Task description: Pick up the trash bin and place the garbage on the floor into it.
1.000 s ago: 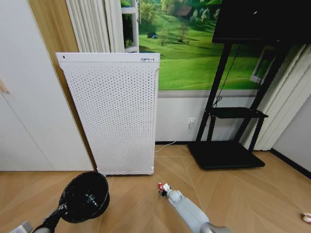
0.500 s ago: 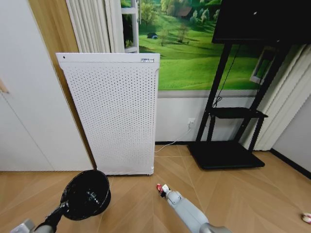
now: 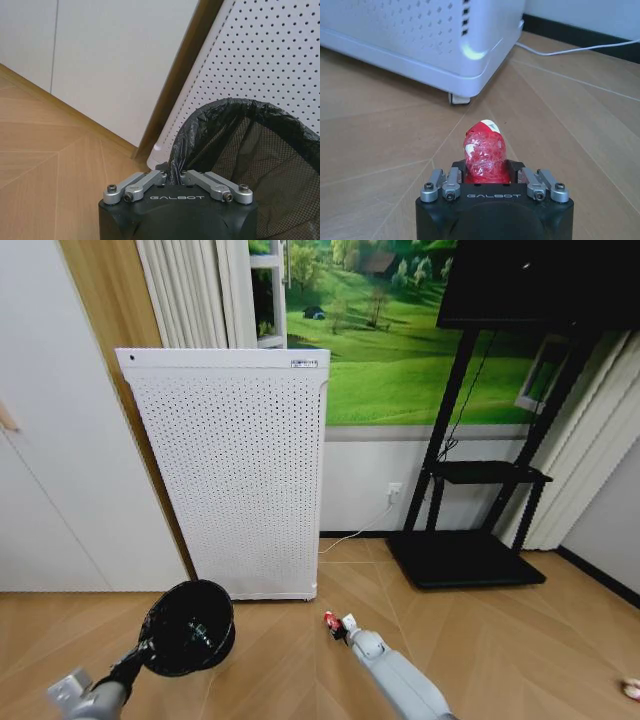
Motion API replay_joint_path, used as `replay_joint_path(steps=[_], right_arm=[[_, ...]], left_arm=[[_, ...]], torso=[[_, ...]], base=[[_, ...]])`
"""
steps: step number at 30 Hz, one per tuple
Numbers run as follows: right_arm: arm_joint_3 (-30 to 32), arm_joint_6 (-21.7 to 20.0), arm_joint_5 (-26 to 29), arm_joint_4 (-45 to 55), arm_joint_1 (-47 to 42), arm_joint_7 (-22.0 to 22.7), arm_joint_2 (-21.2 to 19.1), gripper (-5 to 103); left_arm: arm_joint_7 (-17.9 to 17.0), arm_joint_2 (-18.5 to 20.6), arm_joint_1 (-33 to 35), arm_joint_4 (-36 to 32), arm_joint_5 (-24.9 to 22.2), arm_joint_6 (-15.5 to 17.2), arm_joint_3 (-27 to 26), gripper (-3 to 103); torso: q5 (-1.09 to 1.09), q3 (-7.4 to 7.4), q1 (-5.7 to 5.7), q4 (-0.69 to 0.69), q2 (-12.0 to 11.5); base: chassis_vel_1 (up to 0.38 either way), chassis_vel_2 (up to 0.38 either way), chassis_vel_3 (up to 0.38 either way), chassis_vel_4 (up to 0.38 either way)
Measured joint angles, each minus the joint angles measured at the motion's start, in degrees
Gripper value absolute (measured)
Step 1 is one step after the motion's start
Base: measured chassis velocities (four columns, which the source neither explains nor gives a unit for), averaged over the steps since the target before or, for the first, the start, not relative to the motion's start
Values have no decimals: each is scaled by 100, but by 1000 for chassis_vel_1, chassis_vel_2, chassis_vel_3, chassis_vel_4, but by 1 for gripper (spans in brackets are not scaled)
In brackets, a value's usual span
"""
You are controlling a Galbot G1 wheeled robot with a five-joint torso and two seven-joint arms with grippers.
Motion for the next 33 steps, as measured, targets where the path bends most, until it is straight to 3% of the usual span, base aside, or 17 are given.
replay_joint_path(steps=[4,9,15,16,22,27,33], right_arm=[[556,24,729,1325,-749,343,-438,44],[1091,128,1291,2930,-1805,647,-1119,44],[1187,165,1674,4306,-2687,799,-1255,44],[1158,256,1739,4682,-2931,734,-1311,44],[1017,772,1677,5181,-3354,205,-1279,44],[885,956,1657,5534,-3504,-129,-1362,44],[636,1039,1700,5991,-3577,-518,-1480,44]], left_arm=[[38,78,-244,263,96,10,266,4],[412,211,-424,513,318,74,595,4],[904,170,-441,792,829,-37,879,4],[1095,214,-522,925,1022,-134,1058,4],[1469,336,-871,1236,1511,-298,1571,4],[1675,486,-1048,1336,1602,-359,1896,4],[1895,921,-1726,1789,1648,-436,2819,4]], torso=[[0,0,0,-2,0],[-1,-1,0,-3,0],[0,-2,-1,1,0],[0,-2,0,3,0],[-2,-1,0,-2,0],[-1,-1,-1,2,0],[-1,-1,0,-1,0]], base=[[0,0,0,0],[0,0,0,0],[0,0,0,0],[0,0,0,0],[0,0,0,0],[0,0,0,0],[0,0,0,0]])
